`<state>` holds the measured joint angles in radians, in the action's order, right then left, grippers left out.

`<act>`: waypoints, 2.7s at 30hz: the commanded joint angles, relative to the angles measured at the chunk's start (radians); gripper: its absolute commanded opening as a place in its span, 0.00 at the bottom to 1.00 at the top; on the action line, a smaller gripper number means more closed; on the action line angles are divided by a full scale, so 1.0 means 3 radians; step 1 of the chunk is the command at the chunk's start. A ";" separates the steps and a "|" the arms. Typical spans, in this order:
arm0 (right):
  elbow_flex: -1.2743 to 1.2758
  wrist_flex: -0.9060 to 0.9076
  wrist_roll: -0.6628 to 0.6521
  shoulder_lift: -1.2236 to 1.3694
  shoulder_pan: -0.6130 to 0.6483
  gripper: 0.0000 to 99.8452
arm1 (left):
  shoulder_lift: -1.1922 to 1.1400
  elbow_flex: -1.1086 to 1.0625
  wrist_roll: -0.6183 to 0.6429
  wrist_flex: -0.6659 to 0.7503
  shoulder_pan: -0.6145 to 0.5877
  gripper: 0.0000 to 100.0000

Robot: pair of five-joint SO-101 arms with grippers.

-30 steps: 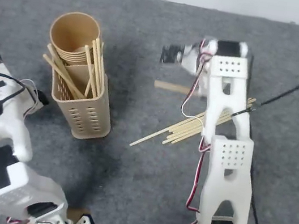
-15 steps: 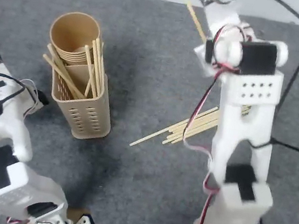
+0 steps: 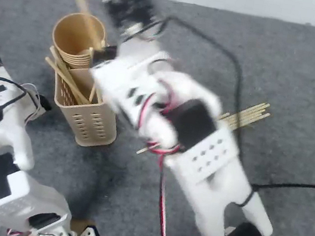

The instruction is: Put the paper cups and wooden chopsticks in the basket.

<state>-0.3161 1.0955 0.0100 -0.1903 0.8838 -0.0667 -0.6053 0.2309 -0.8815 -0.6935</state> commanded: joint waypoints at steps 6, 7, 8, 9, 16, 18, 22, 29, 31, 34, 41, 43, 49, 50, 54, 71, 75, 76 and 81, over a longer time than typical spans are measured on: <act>0.0496 -0.1327 0.0041 -0.0274 0.0330 0.01 | 0.0107 0.0038 -0.0020 0.0000 -0.0005 0.26; 0.0614 -0.1506 0.0041 -0.0274 0.0269 0.01 | 0.0107 0.0038 -0.0020 0.0005 -0.0005 0.26; 0.0736 -0.1665 0.0041 -0.0284 0.0212 0.01 | 0.0107 0.0038 -0.0020 0.0005 -0.0005 0.26; 0.0880 -0.1808 0.0041 -0.0289 0.0171 0.01 | 0.0107 0.0038 -0.0015 0.0005 -0.0005 0.26; 0.1739 -0.2667 -0.0051 -0.0309 0.0105 0.01 | 0.0107 0.0038 -0.0015 0.0005 0.0000 0.26; 0.1887 -0.2851 -0.0210 -0.0309 0.0120 0.01 | 0.0107 0.0038 -0.0010 0.0005 0.0000 0.26; 0.2097 -0.3138 -0.0353 -0.0309 0.0120 0.01 | 0.0107 0.0038 -0.0010 0.0005 0.0000 0.26; 0.2158 -0.3061 -0.0373 -0.0391 0.0197 0.20 | 0.0107 0.0038 -0.0010 0.0005 0.0000 0.26; 0.2148 -0.2882 -0.0389 -0.0494 0.0233 0.28 | 0.0107 0.0038 -0.0010 0.0005 0.0000 0.26; 0.2148 -0.2626 -0.0609 -0.0703 0.0238 0.24 | 0.0107 0.0038 -0.0010 0.0005 0.0000 0.26; 0.2163 -0.1158 -0.0762 -0.1460 -0.0248 0.17 | 0.0107 0.0038 -0.0015 0.0005 0.0000 0.26; 0.2169 -0.0811 -0.0921 -0.1588 -0.0616 0.18 | 0.0107 0.0038 -0.0015 0.0005 0.0000 0.26; 0.2276 0.0171 -0.2399 -0.1527 -0.1378 0.17 | 0.0107 0.0033 -0.0015 0.0000 0.0000 0.26; 0.2342 0.0315 -0.2746 -0.1460 -0.1414 0.17 | 0.0107 0.0033 -0.0020 0.0000 0.0000 0.26; 0.2567 0.0591 -0.3621 -0.1015 -0.1547 0.17 | 0.0107 0.0038 -0.0020 -0.0005 0.0000 0.26; 0.1294 0.0309 -0.4383 0.1772 -0.1972 0.17 | 0.0107 0.0038 -0.0020 0.0000 0.0000 0.26; 0.1048 0.0320 -0.4424 0.2094 -0.2007 0.17 | 0.0107 0.0038 -0.0020 0.0000 0.0000 0.26; 0.1033 0.0320 -0.4485 0.2156 -0.2013 0.17 | 0.0107 0.0038 -0.0020 0.0000 0.0000 0.26; 0.0936 0.0483 -0.4557 0.2253 -0.2048 0.01 | 0.0107 0.0038 -0.0020 0.0005 0.0000 0.26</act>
<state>-0.0031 1.2091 -1.3387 0.4772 0.2869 -0.0667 -0.6053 0.2309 -0.8815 -0.6935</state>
